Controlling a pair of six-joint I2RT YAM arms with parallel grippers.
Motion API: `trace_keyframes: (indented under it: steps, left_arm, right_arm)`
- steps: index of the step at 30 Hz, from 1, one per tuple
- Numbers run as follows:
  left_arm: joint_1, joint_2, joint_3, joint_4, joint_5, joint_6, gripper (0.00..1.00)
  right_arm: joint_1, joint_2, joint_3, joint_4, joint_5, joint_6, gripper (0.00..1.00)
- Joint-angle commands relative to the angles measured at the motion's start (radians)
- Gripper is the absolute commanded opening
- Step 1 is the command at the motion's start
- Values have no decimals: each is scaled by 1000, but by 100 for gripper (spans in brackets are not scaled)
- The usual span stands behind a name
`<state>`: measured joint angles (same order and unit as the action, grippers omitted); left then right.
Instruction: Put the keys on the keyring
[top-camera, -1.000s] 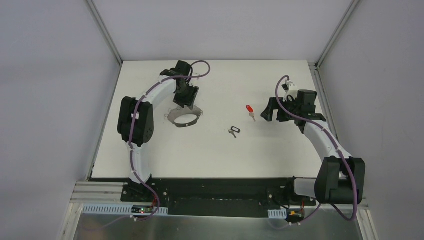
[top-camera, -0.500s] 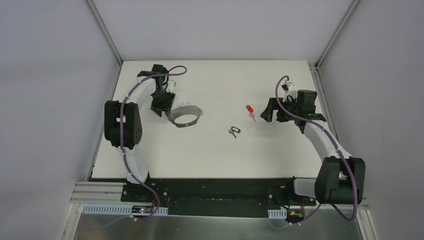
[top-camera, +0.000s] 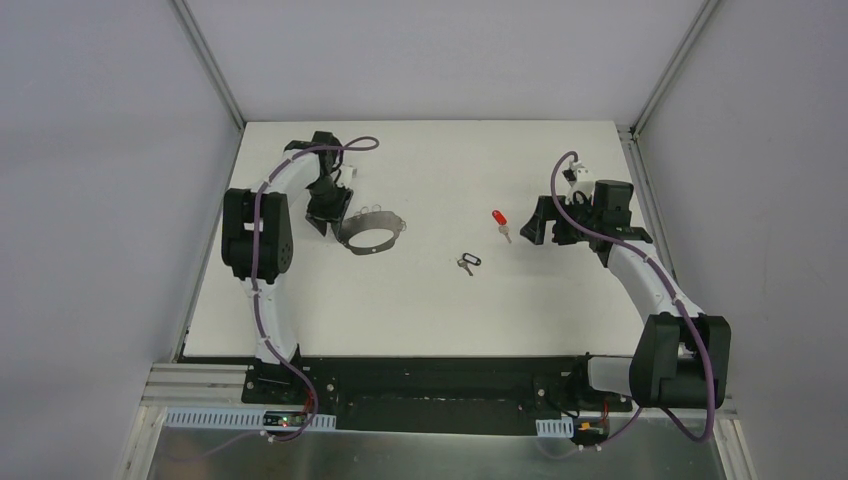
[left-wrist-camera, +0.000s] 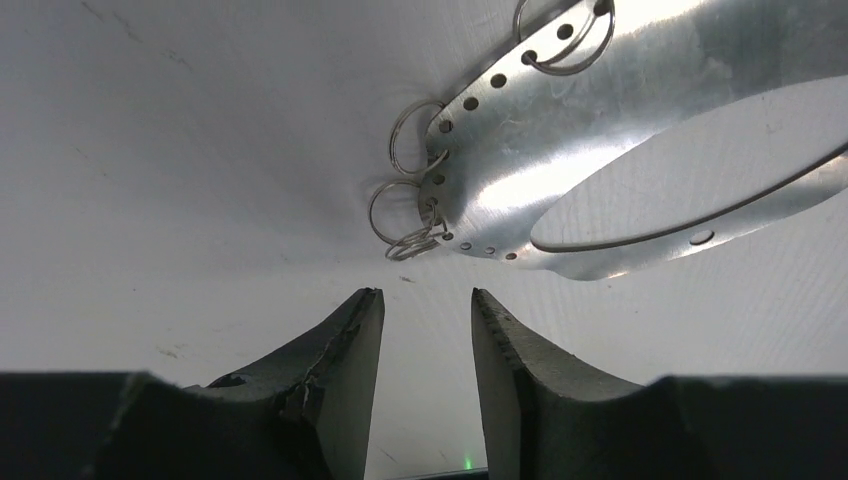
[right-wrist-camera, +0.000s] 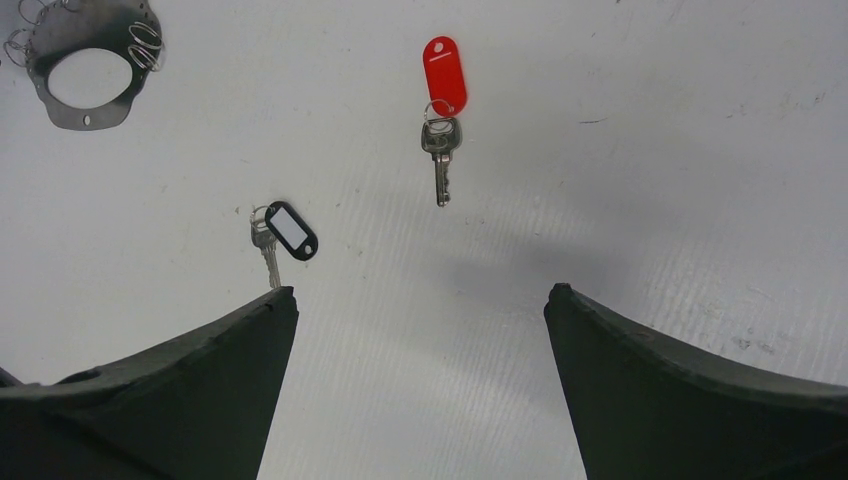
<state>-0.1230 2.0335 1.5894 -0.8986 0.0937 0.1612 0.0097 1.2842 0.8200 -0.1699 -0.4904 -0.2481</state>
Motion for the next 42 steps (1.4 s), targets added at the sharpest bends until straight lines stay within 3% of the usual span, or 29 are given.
trace_keyframes:
  steps: [1, 9, 19, 29, 42]
  left_arm:
    - [5, 33, 63, -38, -7, 13, 39]
    - [7, 62, 107, -65, 19, -3, 37]
    - [-66, -43, 57, 70, 175, -41, 41]
    - [-249, 54, 183, 77, 179, 41, 48]
    - [-306, 180, 320, 29, 126, -25, 51]
  right_arm:
    - [-22, -5, -4, 4, -34, -10, 98]
    - [-30, 29, 2, 3, -55, 0, 98]
    - [-30, 56, 14, -4, -62, -4, 98]
    - [-35, 26, 9, -6, -60, -11, 98]
    - [-41, 17, 8, -9, -70, -13, 98]
